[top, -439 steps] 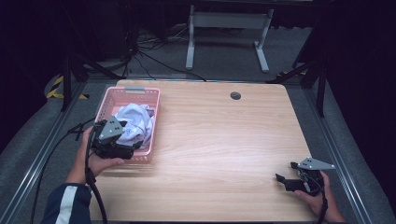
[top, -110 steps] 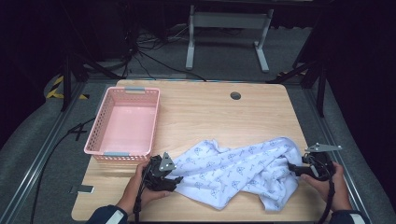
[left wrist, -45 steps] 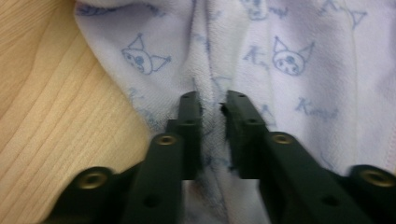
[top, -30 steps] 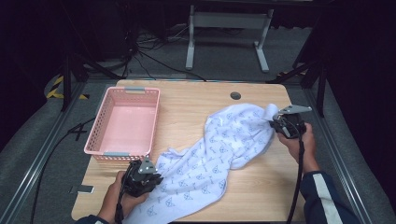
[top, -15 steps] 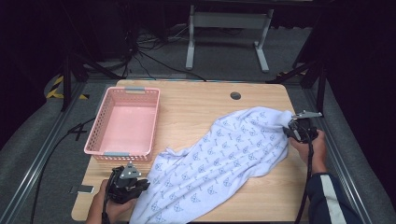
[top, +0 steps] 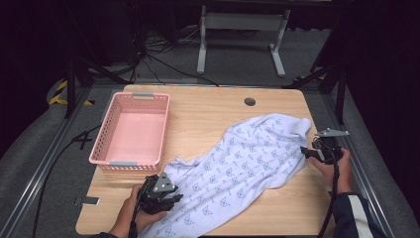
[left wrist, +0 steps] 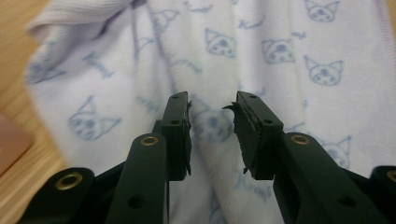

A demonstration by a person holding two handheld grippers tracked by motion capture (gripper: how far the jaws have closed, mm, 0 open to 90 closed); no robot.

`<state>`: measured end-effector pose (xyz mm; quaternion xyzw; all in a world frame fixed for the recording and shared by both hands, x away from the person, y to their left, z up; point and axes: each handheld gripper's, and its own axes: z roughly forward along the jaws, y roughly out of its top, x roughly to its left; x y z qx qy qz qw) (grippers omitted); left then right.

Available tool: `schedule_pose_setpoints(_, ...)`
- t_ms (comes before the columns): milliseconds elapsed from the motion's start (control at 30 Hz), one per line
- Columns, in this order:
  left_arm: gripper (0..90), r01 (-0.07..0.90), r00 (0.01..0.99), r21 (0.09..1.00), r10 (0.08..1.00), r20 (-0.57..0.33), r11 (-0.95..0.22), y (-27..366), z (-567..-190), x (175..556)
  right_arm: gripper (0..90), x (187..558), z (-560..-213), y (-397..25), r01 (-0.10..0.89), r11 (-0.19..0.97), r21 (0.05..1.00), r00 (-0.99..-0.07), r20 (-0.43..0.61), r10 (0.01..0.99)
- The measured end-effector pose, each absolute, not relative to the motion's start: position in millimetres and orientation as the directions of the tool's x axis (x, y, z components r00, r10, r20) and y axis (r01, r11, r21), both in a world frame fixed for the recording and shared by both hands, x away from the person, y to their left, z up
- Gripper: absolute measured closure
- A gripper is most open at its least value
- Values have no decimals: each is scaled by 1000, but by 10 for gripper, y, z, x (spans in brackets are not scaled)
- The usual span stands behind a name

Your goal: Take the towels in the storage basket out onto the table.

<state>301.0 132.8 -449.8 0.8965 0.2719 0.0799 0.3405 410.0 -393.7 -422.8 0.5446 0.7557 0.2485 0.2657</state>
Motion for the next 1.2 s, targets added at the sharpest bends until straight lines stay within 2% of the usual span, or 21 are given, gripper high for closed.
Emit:
schedule_pose_setpoints(33,666,433,839,654,542,-42,-620,1328,-4498,3010,485,4100,-4228,-3937,691,283,665,-266,-131,955)
schedule_pose_setpoints(100,667,424,861,632,505,-59,-649,1236,-4541,3000,439,4202,-4344,-4052,684,210,699,-266,-29,963)
schedule_pose_setpoints(333,676,380,895,616,443,-55,-690,989,-4596,2980,410,4451,-4434,-3925,681,194,706,-305,33,952)
schedule_pose_setpoints(400,678,367,901,617,431,-50,-696,945,-4593,2977,517,4552,-4462,-3816,674,252,695,-332,-19,943)
schedule_pose_setpoints(467,683,367,905,608,422,-57,-704,905,-4589,2946,605,4621,-4452,-3764,670,262,695,-334,-34,942)
schedule_pose_setpoints(533,694,353,913,610,403,-59,-710,879,-4586,2940,737,4687,-4388,-3693,637,267,723,-341,-46,939)
schedule_pose_setpoints(600,700,354,919,603,386,-82,-715,855,-4579,2930,785,4722,-4304,-3602,597,278,753,-372,-47,927)
schedule_pose_setpoints(667,704,348,922,603,379,-80,-718,825,-4580,2913,798,4733,-4261,-3535,576,284,767,-385,-52,921)
schedule_pose_setpoints(800,708,323,935,601,344,-83,-731,706,-4576,2850,807,4669,-4079,-3011,457,393,798,-560,-86,824)
schedule_pose_setpoints(933,704,306,943,600,321,-86,-739,615,-4574,2809,802,4462,-4076,-2434,350,578,737,-746,-154,648)
schedule_pose_setpoints(1000,704,303,945,597,316,-86,-743,570,-4569,2792,791,4248,-4147,-2077,283,673,683,-842,-160,516)
schedule_pose_setpoints(1133,699,295,949,602,301,-94,-742,469,-4573,2752,779,3905,-4315,-1681,182,777,603,-935,-140,327)
schedule_pose_setpoints(1167,693,287,953,594,289,-95,-751,438,-4564,2736,762,3830,-4358,-1624,168,791,589,-942,-141,305)
schedule_pose_setpoints(1200,679,274,957,595,276,-92,-755,417,-4561,2722,701,3762,-4408,-1578,164,806,569,-950,-128,284)
